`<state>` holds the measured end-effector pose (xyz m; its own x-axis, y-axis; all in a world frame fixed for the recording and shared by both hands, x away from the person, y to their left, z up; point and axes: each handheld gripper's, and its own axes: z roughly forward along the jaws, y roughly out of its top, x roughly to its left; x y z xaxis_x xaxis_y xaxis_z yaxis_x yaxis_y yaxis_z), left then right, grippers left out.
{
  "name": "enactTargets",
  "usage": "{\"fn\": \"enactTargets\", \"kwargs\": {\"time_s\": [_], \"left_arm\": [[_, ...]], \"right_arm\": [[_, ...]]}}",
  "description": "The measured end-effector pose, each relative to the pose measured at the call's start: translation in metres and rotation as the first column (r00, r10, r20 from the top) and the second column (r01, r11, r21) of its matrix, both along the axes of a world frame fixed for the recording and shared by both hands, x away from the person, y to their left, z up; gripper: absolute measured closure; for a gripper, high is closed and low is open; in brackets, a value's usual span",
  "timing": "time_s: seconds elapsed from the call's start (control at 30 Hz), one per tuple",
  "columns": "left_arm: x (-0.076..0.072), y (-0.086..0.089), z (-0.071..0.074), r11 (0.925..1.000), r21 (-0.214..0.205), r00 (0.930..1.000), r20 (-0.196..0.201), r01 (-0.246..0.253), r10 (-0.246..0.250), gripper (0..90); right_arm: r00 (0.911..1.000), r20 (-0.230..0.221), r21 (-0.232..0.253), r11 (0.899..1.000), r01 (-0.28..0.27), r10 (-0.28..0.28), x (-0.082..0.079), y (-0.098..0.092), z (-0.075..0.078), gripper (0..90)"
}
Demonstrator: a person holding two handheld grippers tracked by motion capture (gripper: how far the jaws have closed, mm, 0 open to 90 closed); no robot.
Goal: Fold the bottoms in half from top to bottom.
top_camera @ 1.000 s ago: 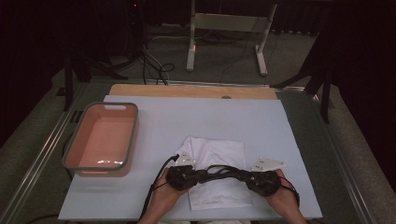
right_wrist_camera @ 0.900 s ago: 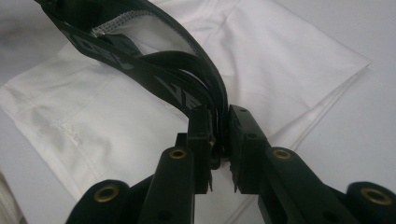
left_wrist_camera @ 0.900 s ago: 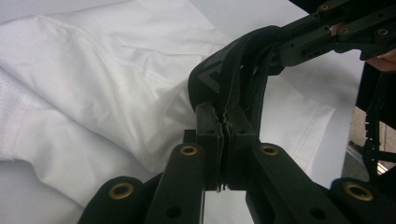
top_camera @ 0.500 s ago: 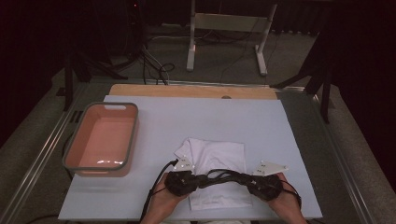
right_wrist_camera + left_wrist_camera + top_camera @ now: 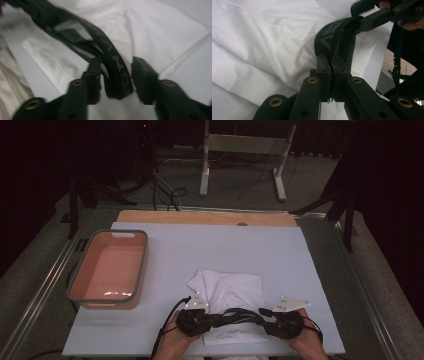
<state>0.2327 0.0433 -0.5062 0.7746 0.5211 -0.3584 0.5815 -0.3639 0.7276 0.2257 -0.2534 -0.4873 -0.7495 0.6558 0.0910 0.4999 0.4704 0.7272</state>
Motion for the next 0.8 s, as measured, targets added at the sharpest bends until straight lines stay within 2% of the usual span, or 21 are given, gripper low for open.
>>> {"fn": "enactTargets", "kwargs": {"time_s": [0.03,0.07,0.1,0.23,0.27,0.3,0.33,0.43,0.5,0.57,0.67,0.8], "left_arm": [[-0.001,0.000,0.000,1.0000,-0.003,1.0000,-0.002,0.002,-0.002,86.2],[-0.001,0.000,0.000,1.0000,-0.003,1.0000,-0.002,0.002,-0.002,86.2],[-0.004,0.001,0.001,1.0000,-0.002,1.0000,0.001,0.008,-0.008,86.2],[-0.009,0.001,0.000,0.9998,0.001,0.9998,-0.002,0.021,-0.021,86.4],[-0.012,0.001,-0.001,0.9995,0.003,0.9995,-0.003,0.031,-0.031,86.3],[-0.012,0.001,-0.001,0.9995,0.003,0.9995,-0.003,0.031,-0.031,85.8],[-0.013,0.001,-0.001,0.9992,0.000,0.9992,-0.004,0.040,-0.040,82.1],[-0.013,0.002,-0.003,0.9991,-0.025,0.9994,0.000,0.035,-0.035,63.2],[-0.012,0.004,-0.002,0.9989,-0.040,0.9997,0.009,0.025,-0.025,55.6],[-0.010,0.005,-0.001,0.9978,-0.064,0.9999,0.007,0.016,-0.015,53.6],[-0.008,0.007,0.001,0.9973,-0.074,0.9998,0.018,-0.005,0.006,45.7],[-0.005,0.008,0.004,0.9967,-0.079,0.9996,0.022,-0.018,0.019,42.0]], "right_arm": [[1.0000,-0.001,0.021,1.000,-0.002,0.002,0.000,0.000,0.001,50.1],[1.0000,-0.001,0.021,1.000,-0.002,0.002,0.000,0.000,0.001,50.1],[1.0000,-0.006,0.061,0.998,0.004,-0.004,0.001,-0.001,0.003,45.5],[0.9998,-0.002,0.099,0.995,0.018,-0.018,0.003,-0.005,0.004,40.1],[0.9992,-0.008,0.120,0.992,0.040,-0.039,0.004,-0.007,0.004,36.0],[0.9992,-0.008,0.120,0.992,0.040,-0.039,0.004,-0.007,0.004,36.0],[0.9984,-0.007,0.127,0.990,0.057,-0.056,0.005,-0.009,0.004,33.3],[0.9965,-0.009,0.133,0.988,0.083,-0.083,0.006,-0.011,0.004,29.9],[0.9953,-0.008,0.143,0.985,0.097,-0.097,0.007,-0.012,0.004,26.7],[0.9944,-0.011,0.146,0.984,0.105,-0.105,0.008,-0.013,0.004,26.1],[0.9913,-0.010,0.154,0.979,0.131,-0.131,0.009,-0.013,0.004,22.6],[0.9896,-0.007,0.161,0.977,0.143,-0.144,0.011,-0.014,0.004,19.1]]}}
